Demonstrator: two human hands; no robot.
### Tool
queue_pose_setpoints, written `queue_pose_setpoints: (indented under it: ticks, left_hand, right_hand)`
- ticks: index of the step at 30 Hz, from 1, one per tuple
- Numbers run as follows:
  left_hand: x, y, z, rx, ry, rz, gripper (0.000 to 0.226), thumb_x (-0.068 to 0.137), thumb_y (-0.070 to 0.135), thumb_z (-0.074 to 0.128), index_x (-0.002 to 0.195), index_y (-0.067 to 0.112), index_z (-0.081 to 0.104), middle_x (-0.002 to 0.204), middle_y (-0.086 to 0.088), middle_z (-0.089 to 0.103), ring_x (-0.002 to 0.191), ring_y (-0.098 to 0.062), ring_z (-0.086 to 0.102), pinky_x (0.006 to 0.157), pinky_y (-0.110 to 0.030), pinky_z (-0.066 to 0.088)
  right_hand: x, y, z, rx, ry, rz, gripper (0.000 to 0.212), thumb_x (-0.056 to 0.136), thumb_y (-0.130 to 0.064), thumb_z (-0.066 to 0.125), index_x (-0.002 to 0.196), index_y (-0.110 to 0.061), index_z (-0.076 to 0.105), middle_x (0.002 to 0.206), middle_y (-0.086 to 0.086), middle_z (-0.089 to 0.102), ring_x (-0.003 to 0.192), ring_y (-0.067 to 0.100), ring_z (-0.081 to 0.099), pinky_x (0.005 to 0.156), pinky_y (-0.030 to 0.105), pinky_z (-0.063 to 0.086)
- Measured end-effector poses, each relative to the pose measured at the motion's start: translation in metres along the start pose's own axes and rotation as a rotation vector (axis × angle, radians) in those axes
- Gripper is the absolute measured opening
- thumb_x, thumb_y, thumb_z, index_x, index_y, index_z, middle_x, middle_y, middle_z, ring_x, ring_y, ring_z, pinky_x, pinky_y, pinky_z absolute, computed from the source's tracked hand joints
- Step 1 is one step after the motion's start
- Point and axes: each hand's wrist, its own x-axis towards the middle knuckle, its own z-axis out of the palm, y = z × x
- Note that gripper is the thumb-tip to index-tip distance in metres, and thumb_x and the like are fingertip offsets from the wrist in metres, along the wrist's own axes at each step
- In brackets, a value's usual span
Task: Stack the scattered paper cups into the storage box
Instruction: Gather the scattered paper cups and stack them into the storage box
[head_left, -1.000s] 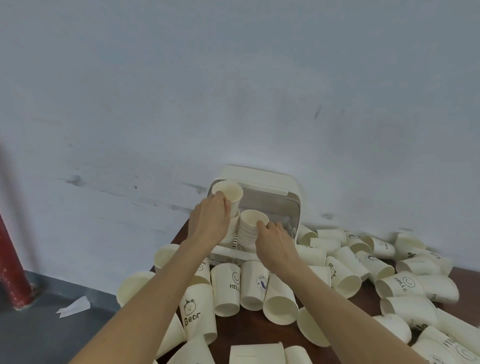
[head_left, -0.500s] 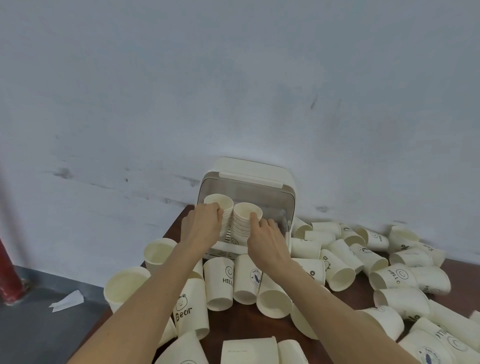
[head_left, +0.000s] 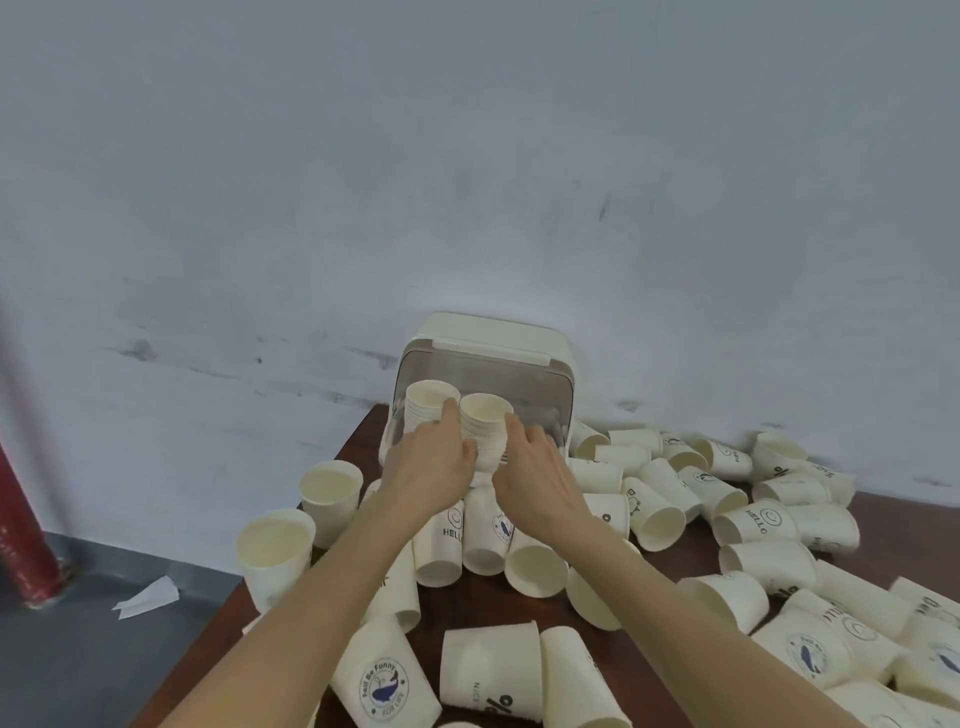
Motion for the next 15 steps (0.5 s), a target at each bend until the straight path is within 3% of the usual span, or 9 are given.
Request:
queue_pose_setpoints:
  ticks: [3,6,15]
  left_hand:
    - [-0.024,0.014,-0.005,-0.064,0.022,0.061,0.041,0.096,0.031,0.038,0.135,0.02,0.033,0.096,-0.008,0.065,0.092,-0.031,0.059,0.069,-0.038,0.046]
    - [-0.049,0.026,-0.01,-0.116,0.006,0.096,0.039,0.096,0.033,0.04,0.133,0.022,0.036,0.089,-0.004,0.066,0.084,-0.027,0.062,0.07,-0.043,0.052]
    - [-0.105,0.066,-0.01,-0.205,0.001,0.157,0.035,0.098,0.034,0.043,0.131,0.023,0.048,0.096,0.003,0.066,0.096,-0.022,0.061,0.084,-0.043,0.05]
  right_hand:
    - [-0.025,-0.004,-0.017,0.027,0.017,-0.045,0.043,0.083,-0.004,0.046,0.125,-0.011,0.044,0.112,0.008,0.051,0.102,0.025,0.046,0.084,0.032,0.039]
    - [-0.05,-0.002,-0.031,0.051,0.016,-0.005,0.035,0.084,-0.008,0.048,0.12,-0.012,0.047,0.11,0.007,0.052,0.102,0.025,0.047,0.083,0.034,0.042]
    - [-0.123,0.022,-0.065,0.085,0.032,0.083,0.046,0.092,-0.018,0.046,0.137,-0.016,0.04,0.122,0.006,0.05,0.116,0.025,0.043,0.093,0.033,0.037]
